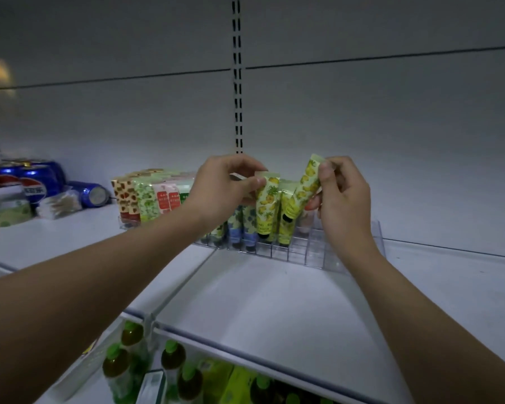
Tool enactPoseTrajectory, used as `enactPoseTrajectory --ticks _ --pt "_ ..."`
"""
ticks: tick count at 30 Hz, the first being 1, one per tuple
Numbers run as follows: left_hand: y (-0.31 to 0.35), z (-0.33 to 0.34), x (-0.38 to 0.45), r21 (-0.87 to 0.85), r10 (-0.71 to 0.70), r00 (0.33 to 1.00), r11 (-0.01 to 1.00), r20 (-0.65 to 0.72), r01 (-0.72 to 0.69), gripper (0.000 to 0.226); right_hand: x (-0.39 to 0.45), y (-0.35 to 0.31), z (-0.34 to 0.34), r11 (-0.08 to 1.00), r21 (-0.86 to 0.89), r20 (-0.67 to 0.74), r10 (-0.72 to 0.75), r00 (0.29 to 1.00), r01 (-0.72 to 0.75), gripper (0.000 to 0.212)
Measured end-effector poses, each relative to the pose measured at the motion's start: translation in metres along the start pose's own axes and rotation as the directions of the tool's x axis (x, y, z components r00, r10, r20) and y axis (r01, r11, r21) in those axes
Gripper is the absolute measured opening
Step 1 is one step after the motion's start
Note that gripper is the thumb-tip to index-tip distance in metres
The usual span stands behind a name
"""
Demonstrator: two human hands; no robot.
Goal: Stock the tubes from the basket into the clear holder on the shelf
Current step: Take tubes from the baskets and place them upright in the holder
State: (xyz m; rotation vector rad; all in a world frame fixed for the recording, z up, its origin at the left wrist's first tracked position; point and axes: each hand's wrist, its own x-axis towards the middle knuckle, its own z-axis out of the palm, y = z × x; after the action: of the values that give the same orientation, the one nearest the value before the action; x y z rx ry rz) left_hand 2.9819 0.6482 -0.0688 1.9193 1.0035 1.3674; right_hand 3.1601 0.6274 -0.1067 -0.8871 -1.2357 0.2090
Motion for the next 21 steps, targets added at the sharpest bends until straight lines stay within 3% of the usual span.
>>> enactPoseTrajectory --ticks 11,16,21 --pt "-0.032 0.017 0.005 0.224 0.045 0.999 0.974 -0.018 -0.040 0.015 0.001 0.006 -0.001 0.997 -0.071 0.036 -0.038 0.999 0.041 0.017" --pt "-0.028 0.012 -0.003 0.429 0.152 0.988 0.893 -0.007 -0.134 0.029 -0.001 0.005 -0.003 0.995 -0.092 0.048 -0.024 0.999 0.028 0.017" --pt "-0.033 -0.001 -0.034 0.457 0.172 0.984 0.880 -0.046 -0.133 0.027 -0.001 0.002 -0.005 0.993 -0.113 0.031 -0.007 0.999 0.011 0.016"
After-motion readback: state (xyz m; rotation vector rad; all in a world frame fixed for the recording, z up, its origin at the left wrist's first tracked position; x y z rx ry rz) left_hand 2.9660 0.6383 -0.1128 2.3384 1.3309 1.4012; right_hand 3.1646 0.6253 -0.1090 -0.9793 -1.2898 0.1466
